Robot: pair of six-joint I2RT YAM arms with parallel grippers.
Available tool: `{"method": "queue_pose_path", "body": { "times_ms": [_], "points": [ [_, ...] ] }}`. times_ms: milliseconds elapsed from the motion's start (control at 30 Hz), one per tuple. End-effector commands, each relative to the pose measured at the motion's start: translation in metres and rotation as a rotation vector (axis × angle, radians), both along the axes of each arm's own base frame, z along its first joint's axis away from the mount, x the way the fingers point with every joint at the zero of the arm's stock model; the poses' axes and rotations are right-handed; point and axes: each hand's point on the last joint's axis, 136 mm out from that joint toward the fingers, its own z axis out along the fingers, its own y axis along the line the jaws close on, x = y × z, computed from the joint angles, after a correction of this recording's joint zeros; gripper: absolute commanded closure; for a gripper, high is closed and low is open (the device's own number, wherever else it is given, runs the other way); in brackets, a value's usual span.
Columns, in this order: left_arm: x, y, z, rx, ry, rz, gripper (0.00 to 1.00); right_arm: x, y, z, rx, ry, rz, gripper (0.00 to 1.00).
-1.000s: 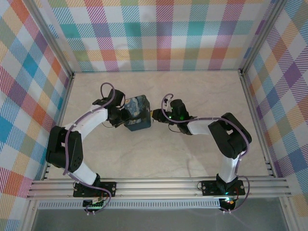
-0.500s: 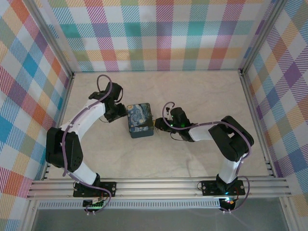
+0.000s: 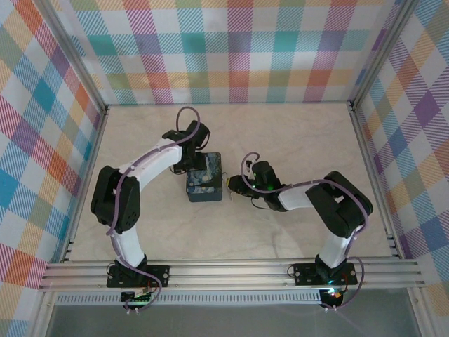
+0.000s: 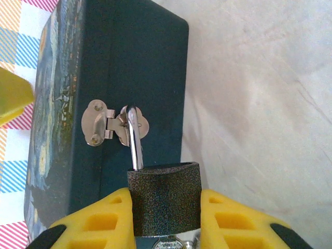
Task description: Unlock the padlock with the key
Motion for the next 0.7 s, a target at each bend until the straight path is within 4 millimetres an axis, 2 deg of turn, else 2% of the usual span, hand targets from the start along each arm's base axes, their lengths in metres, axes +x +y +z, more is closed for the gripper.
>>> {"method": "queue_pose_path", "body": {
  "times_ms": [0,133,333,433,667],
  "points": [
    [-0.007,0.007,-0.018,0.042,0.025,-0.016,0.33,-0.009,0.004,0.015,0.026,-0.014,0.031,0.86],
    [-0.019,0.001,-0.041,0.015,0.090,-0.069,0.35,-0.006,-0.003,0.012,-0.023,-0.022,0.008,0.86],
    [-0.053,-0.010,-0.080,-0.047,0.216,-0.178,0.40,0.016,-0.005,0.010,-0.071,-0.074,-0.052,0.86],
    [-0.059,-0.006,-0.083,-0.031,0.226,-0.173,0.42,0.026,-0.005,0.006,-0.076,-0.087,-0.081,0.86],
    [-0.060,-0.007,-0.082,-0.033,0.222,-0.185,0.44,0.042,-0.003,0.009,-0.051,-0.125,-0.122,0.86]
  ]
}}
